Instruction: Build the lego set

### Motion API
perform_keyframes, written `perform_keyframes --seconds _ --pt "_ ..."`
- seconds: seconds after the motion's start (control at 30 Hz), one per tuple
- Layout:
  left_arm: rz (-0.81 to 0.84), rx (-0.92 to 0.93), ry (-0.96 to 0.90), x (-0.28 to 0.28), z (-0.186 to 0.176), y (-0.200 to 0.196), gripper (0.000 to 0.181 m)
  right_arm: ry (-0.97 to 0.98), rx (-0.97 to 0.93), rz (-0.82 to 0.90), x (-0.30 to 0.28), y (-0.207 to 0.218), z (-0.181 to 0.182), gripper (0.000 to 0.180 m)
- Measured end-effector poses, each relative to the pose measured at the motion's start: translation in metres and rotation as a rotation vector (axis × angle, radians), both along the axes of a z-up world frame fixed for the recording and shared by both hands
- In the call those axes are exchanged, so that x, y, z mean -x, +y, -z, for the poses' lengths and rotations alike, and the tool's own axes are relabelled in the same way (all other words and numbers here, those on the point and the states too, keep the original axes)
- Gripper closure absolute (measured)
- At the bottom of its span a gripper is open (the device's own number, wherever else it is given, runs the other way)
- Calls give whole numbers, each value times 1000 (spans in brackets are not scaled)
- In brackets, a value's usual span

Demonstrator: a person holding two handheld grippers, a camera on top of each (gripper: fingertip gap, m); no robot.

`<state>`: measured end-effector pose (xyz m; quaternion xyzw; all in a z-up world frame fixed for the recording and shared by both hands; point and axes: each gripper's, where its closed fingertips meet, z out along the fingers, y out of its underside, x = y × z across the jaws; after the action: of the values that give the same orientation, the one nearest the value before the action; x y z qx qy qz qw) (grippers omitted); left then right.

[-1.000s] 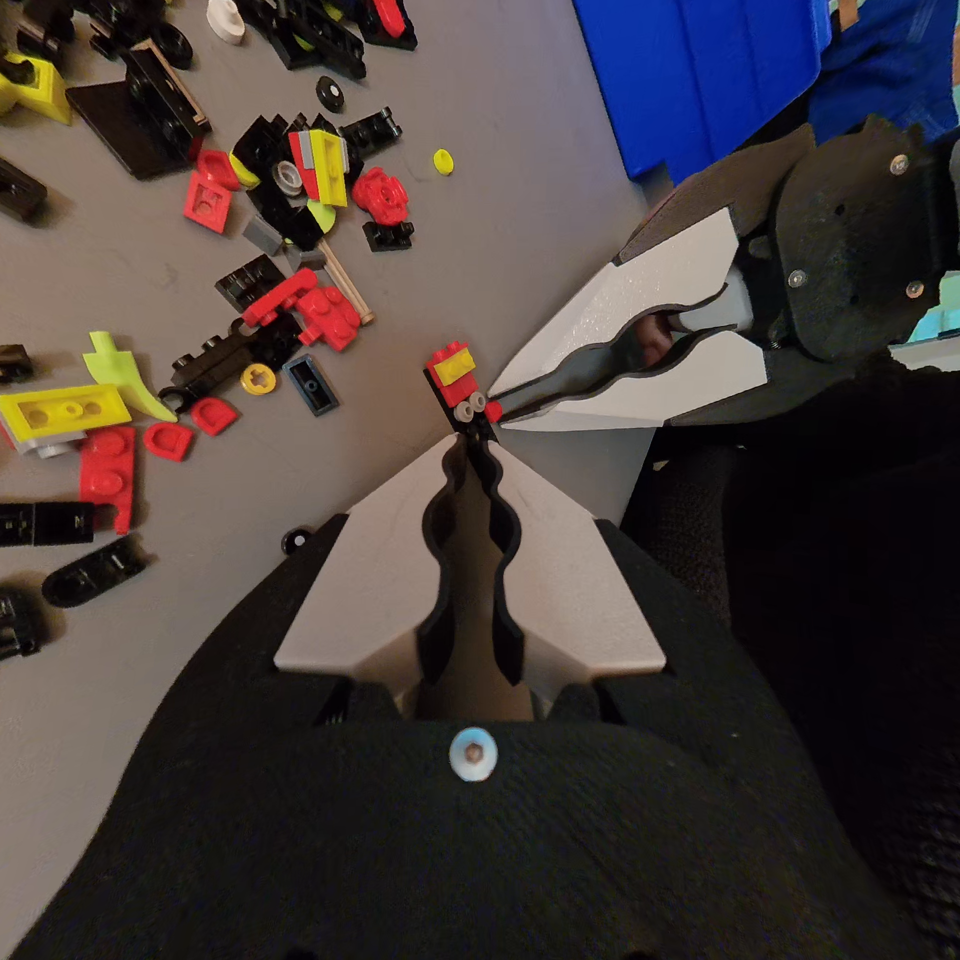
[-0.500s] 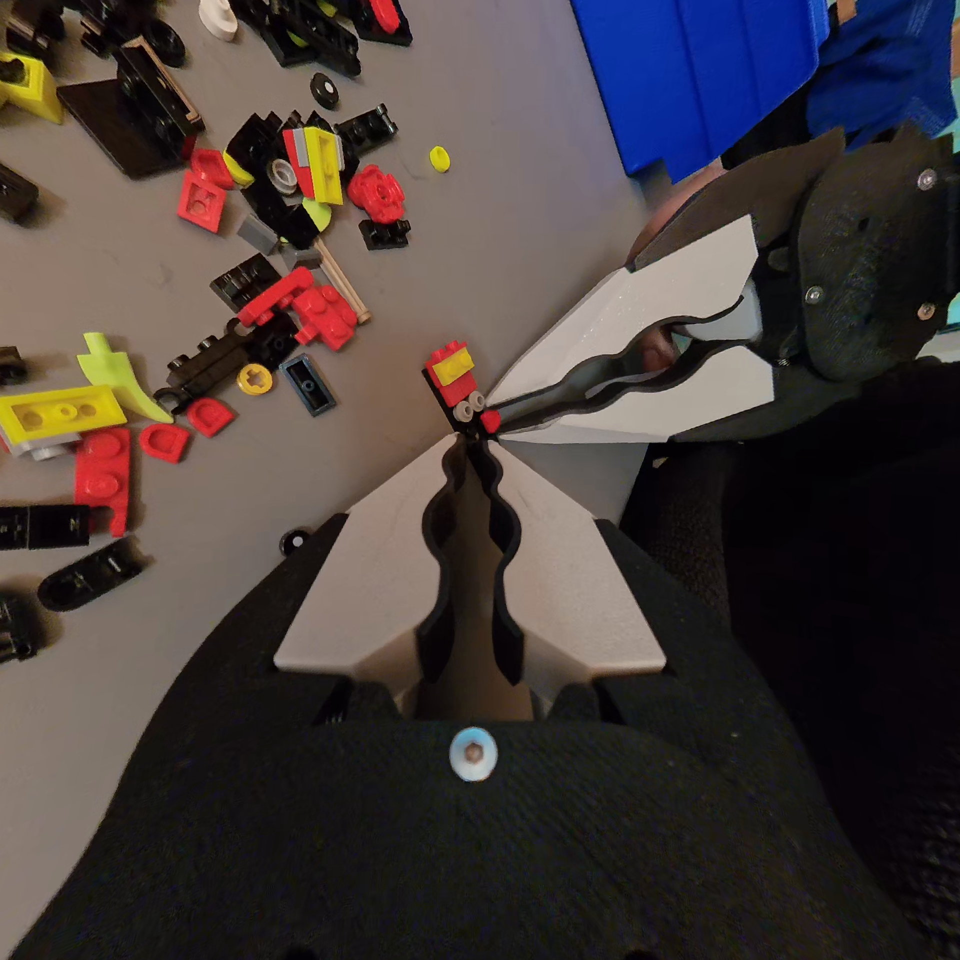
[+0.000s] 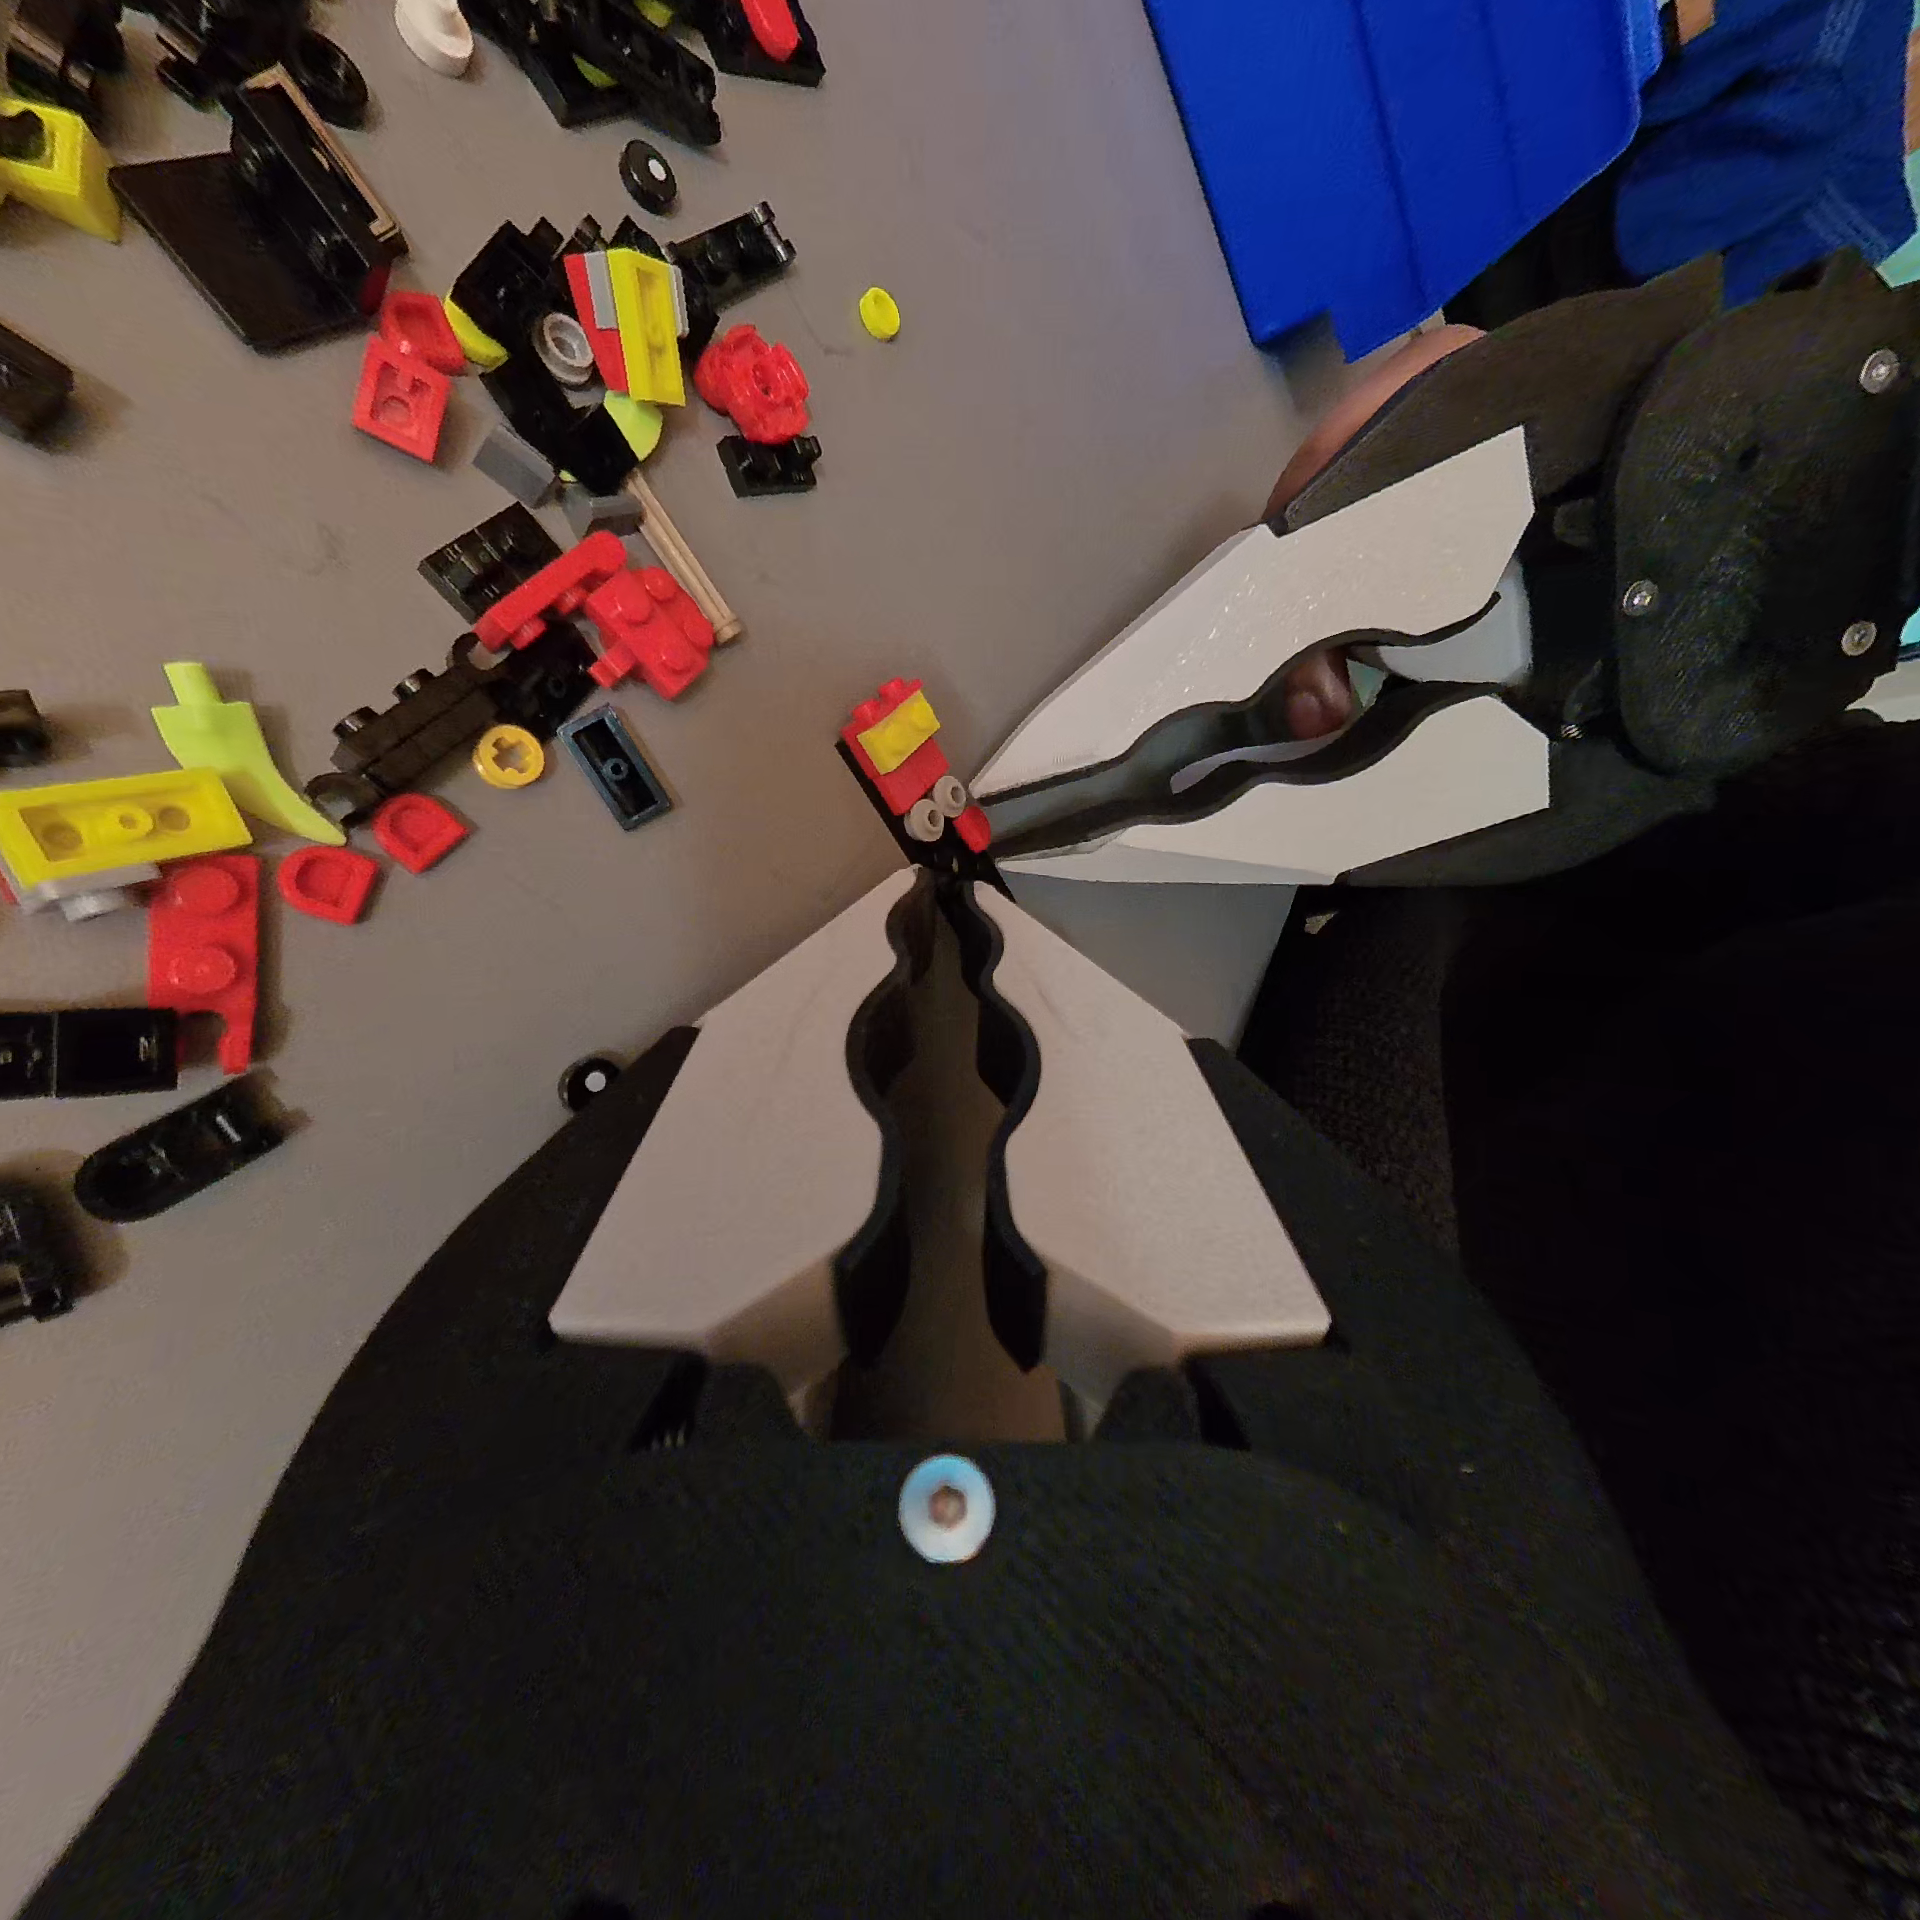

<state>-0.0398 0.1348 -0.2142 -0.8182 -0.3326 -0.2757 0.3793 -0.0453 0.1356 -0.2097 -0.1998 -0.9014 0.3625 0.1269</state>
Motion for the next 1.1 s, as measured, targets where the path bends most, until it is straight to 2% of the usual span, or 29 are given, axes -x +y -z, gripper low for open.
perform_keyframes --seconds 0.03,0.27,0.37,0.5,0.73,1.1 --pt "0 0 0 0 0 0 179 1 3 0 0 0 -1 173" --pt "0 0 0 0 0 0 179 -60 109 52 4 3 -10 171" --pt "-2 0 1 0 0 0 180 -177 171 142 9 13 -5 169" --pt "-1 1 3 0 0 0 181 -324 223 182 4 14 4 163" --pt "0 3 6 1 1 1 181 -390 280 213 7 13 3 166" --pt "7 2 5 0 1 0 180 -373 273 205 10 9 3 165"
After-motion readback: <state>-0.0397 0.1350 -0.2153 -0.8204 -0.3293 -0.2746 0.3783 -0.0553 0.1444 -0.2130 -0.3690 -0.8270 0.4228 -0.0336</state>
